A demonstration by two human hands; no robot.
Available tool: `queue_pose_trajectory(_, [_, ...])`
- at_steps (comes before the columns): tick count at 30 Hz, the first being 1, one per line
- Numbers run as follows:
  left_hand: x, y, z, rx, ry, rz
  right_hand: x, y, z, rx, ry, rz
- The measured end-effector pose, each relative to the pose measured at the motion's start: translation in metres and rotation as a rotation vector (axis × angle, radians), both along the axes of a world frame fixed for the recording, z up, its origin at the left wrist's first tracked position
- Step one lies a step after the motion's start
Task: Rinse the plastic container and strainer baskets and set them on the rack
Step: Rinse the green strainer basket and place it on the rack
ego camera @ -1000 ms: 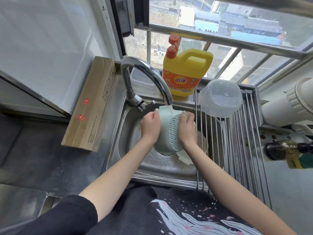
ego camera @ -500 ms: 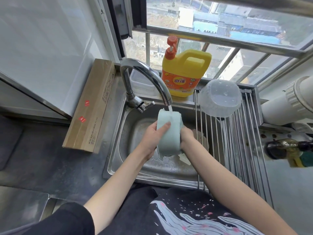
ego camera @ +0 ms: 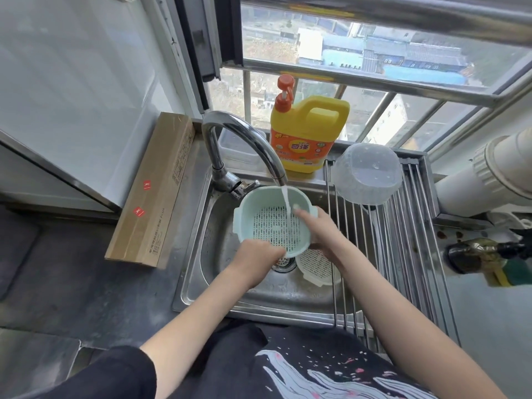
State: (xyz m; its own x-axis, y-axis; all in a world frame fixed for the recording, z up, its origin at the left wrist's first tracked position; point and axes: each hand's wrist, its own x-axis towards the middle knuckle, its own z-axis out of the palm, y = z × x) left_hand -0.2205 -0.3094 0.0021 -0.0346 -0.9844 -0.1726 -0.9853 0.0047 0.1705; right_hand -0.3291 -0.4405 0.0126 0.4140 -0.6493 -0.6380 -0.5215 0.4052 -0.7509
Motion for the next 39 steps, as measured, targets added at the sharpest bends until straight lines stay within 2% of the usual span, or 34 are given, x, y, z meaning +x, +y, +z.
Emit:
queue_pose_trajectory(2, [0.003, 0.009, -0.009, -0.026, -0.010, 0.022, -0.003, 0.002, -0.008, -0.133, 0.110, 0.021])
queue_pose_trajectory(3, [0.004, 0.010, -0.014, -0.072, 0.021, 0.066, -0.005, 0.005, -0.011, -0.148, 0.100, -0.014])
queue_pose_trajectory(7, [0.012, 0.022, -0.026, -0.185, 0.225, 0.193, -0.015, 0.013, -0.022, -0.109, -0.015, -0.195])
queue_pose_trajectory(9, [0.021, 0.029, -0.030, -0.230, 0.210, 0.232, -0.020, 0.014, -0.022, -0.066, -0.101, -0.266])
queue_pose_trajectory(12, [0.025, 0.038, -0.032, -0.322, 0.346, 0.293, -0.026, 0.016, -0.021, -0.105, -0.130, -0.261])
queue_pose_trajectory(15, [0.016, 0.036, -0.020, -0.475, 0.543, 0.593, -0.026, 0.019, -0.022, -0.175, -0.116, -0.251])
queue_pose_trajectory(16, [0.016, 0.032, -0.015, -0.448, 0.607, 0.740, -0.026, 0.021, -0.023, -0.188, -0.106, -0.261])
queue_pose_trajectory(17, [0.017, 0.027, -0.010, -0.338, 0.671, 0.869, -0.027, 0.022, -0.023, -0.203, -0.099, -0.269])
queue_pose_trajectory(19, [0.020, 0.019, -0.005, 0.021, 0.897, 1.016, -0.030, 0.025, -0.021, -0.240, -0.096, -0.258])
queue_pose_trajectory(21, [0.021, 0.013, 0.001, 0.356, 1.224, 1.045, -0.035, 0.028, -0.021, -0.246, -0.109, -0.227])
queue_pose_trajectory(23, [0.022, 0.012, 0.005, 0.474, 1.382, 1.053, -0.042, 0.028, -0.020, -0.212, -0.122, -0.191])
queue_pose_trajectory(25, [0.025, 0.011, 0.004, 0.501, 1.467, 1.055, -0.049, 0.028, -0.018, -0.175, -0.124, -0.161])
queue_pose_trajectory(27, [0.025, 0.009, 0.004, 0.538, 1.451, 1.009, -0.056, 0.025, -0.017, -0.184, -0.075, -0.125])
queue_pose_trajectory(30, [0.019, 0.002, 0.008, 0.524, 1.241, 0.899, -0.069, 0.022, -0.015, -0.204, -0.020, -0.104])
queue_pose_trajectory(36, [0.017, -0.021, 0.018, 0.107, 0.981, 0.749, -0.084, 0.012, 0.002, -0.009, -0.093, -0.175])
queue_pose_trajectory(39, [0.024, -0.013, 0.015, -0.064, 0.875, 0.675, -0.088, 0.004, 0.011, 0.173, -0.217, -0.213])
